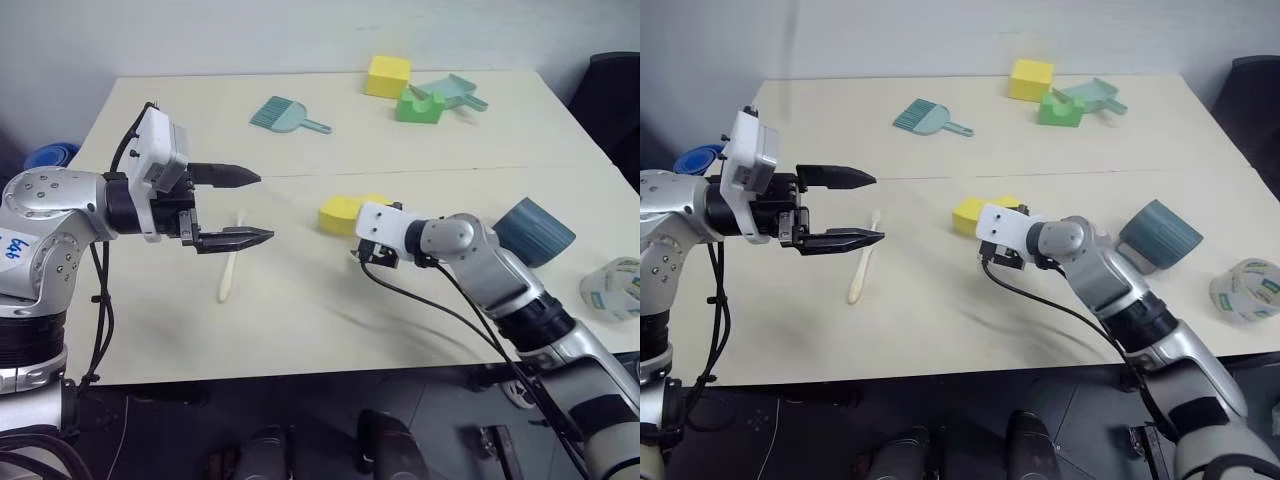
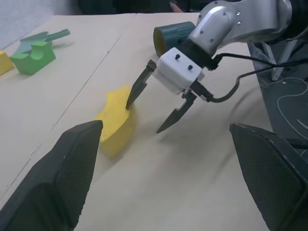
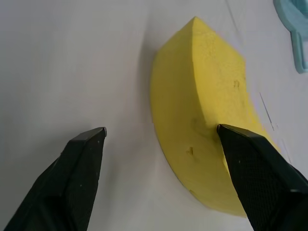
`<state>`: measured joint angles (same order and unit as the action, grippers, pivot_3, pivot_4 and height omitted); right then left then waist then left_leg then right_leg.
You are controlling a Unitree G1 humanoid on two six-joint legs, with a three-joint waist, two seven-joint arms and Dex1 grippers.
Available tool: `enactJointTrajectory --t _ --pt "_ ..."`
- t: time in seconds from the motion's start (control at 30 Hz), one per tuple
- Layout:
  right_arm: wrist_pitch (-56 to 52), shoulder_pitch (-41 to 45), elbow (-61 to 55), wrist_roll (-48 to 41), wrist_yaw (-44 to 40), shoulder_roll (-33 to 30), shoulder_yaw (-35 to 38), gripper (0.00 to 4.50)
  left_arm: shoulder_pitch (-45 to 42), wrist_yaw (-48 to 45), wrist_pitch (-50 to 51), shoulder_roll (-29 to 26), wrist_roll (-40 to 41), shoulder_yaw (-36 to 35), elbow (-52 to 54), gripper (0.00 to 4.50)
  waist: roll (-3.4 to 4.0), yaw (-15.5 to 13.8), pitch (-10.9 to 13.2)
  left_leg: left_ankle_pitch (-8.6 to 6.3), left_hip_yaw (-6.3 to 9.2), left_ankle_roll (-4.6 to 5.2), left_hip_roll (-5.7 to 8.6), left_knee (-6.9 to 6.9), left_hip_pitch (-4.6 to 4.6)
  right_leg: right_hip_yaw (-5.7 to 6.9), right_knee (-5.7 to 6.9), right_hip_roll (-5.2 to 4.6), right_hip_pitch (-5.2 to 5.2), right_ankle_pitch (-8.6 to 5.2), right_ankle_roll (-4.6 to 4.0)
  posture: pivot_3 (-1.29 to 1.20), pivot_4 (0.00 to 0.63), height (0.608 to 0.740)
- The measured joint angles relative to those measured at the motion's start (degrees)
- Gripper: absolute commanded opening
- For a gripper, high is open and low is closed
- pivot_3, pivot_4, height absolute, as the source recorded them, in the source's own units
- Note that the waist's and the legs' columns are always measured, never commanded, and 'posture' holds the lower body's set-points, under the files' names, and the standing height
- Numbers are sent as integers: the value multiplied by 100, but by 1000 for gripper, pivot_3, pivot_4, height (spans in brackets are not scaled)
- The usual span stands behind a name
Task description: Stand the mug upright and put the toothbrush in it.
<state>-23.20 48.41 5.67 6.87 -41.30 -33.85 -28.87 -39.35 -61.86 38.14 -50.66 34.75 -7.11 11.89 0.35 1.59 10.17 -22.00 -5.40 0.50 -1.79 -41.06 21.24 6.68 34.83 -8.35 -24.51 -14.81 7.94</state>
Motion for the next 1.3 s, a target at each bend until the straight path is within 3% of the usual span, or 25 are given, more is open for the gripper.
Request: enactJointTrajectory --t 0.23,0.6,0.87,0.97,1.17,1.3 --pt "764 443 1308 465 351 569 56 3827 3 33 59 -6 5 -18 70 4500 0 51 0 1 3 -2 -1 8 -3 1 5 0 -2 0 0 0 150 740" --pt "1012 874 2144 652 428 928 392 3827 -215 18 36 32 -7 101 -70 4500 0 62 0 1 4 -2 -1 10 -2 2 4 1 -4 0 0 0 150 740" --pt "1824 1606 3995 1034 703 1351 398 3827 -286 3 -39 87 -44 169 -148 4500 1 163 0 1 9 -2 -1 16 -2 5 4 0 -4 0 0 0 150 740" --pt "2173 1778 4470 1085 801 1463 430 3284 -299 0 -50 92 -56 183 -160 4500 1 202 0 1 10 -2 -1 17 -4 5 6 0 -3 0 0 0 150 740" --pt "2577 1918 4883 1127 843 1487 484 1769 -300 -26 -97 94 -98 208 -160 4500 1 201 0 1 13 -3 -1 13 -5 4 9 0 -1 0 0 0 150 740" --pt "2406 1756 4486 1077 610 1380 667 1769 -315 -74 -147 113 -119 297 -172 4500 1 178 0 1 14 -3 -2 13 -4 4 10 0 -1 0 0 0 150 740"
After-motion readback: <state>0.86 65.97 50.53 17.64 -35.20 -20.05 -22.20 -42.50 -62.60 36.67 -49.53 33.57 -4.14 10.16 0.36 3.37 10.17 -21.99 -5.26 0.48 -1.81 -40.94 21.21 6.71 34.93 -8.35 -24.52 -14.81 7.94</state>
